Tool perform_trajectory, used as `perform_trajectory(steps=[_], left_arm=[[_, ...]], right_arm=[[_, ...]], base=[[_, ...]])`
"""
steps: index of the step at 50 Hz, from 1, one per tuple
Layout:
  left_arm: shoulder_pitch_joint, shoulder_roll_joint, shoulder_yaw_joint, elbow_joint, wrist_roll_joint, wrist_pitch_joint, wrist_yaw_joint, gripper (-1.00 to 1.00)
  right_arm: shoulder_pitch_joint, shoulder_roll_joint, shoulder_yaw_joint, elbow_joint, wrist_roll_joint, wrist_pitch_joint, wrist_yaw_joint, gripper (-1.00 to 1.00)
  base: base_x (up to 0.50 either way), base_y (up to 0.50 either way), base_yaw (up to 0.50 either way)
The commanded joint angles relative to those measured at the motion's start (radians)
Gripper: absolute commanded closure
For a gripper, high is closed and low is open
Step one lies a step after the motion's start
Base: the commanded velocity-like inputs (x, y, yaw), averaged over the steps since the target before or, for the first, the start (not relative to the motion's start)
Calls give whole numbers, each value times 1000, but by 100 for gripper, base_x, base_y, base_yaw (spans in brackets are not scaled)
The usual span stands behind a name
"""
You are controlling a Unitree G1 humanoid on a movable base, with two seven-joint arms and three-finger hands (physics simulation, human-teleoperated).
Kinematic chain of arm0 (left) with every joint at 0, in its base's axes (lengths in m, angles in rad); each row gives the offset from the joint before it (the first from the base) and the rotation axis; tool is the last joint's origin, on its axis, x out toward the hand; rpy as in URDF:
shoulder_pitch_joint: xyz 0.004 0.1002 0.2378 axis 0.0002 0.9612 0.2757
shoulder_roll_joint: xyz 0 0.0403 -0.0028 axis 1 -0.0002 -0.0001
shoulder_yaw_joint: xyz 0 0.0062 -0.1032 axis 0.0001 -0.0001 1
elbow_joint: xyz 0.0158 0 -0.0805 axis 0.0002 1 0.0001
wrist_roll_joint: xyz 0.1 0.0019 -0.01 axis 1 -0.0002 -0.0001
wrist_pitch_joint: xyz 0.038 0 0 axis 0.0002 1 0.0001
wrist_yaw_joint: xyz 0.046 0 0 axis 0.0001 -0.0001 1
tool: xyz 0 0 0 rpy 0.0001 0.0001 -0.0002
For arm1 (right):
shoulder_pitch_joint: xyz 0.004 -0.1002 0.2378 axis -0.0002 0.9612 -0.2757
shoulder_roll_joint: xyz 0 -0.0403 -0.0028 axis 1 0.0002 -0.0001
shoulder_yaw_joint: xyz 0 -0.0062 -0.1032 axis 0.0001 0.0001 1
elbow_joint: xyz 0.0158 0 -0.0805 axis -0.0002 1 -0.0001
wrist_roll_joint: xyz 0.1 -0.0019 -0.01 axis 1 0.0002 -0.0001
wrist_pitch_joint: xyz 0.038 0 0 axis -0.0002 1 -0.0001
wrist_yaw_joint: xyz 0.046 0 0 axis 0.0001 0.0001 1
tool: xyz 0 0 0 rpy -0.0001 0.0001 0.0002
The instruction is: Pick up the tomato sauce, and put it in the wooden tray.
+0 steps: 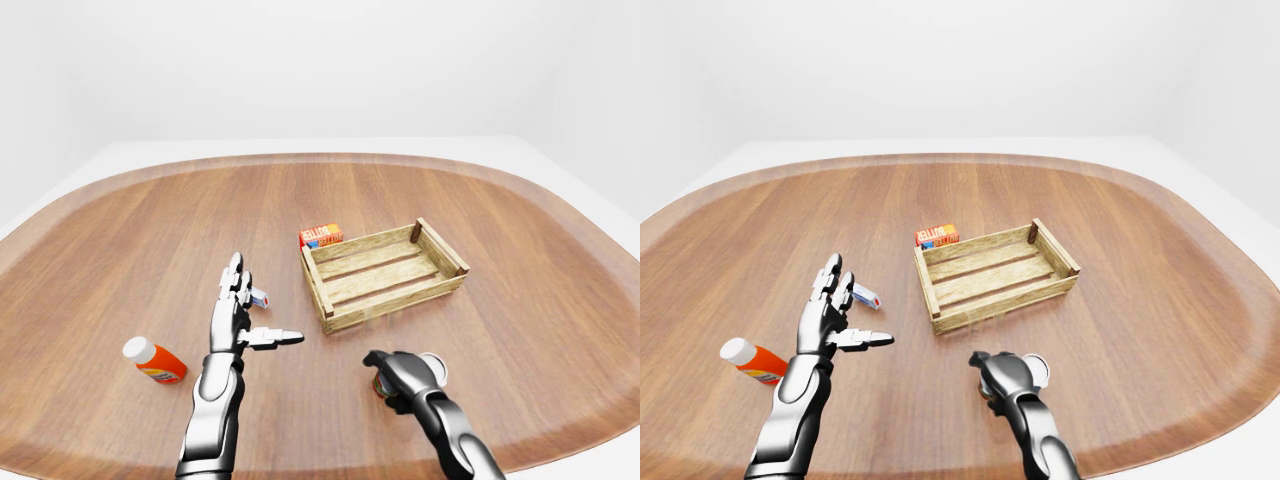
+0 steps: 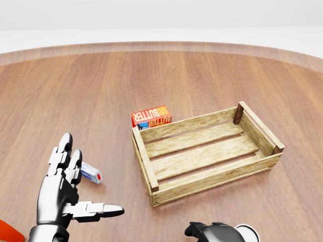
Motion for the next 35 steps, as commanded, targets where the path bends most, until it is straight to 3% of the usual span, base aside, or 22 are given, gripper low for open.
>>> perform_trajectory(steps=[1, 35], left_arm=[[1, 0, 0, 0, 0, 0, 0, -100], [0, 0, -1, 6, 2, -5, 1, -100]], right_arm=[[5, -8, -6, 13, 17, 0, 21, 100], [32, 2, -8, -127, 4, 0, 40, 100]], base=[[0, 0, 0], [0, 0, 0]])
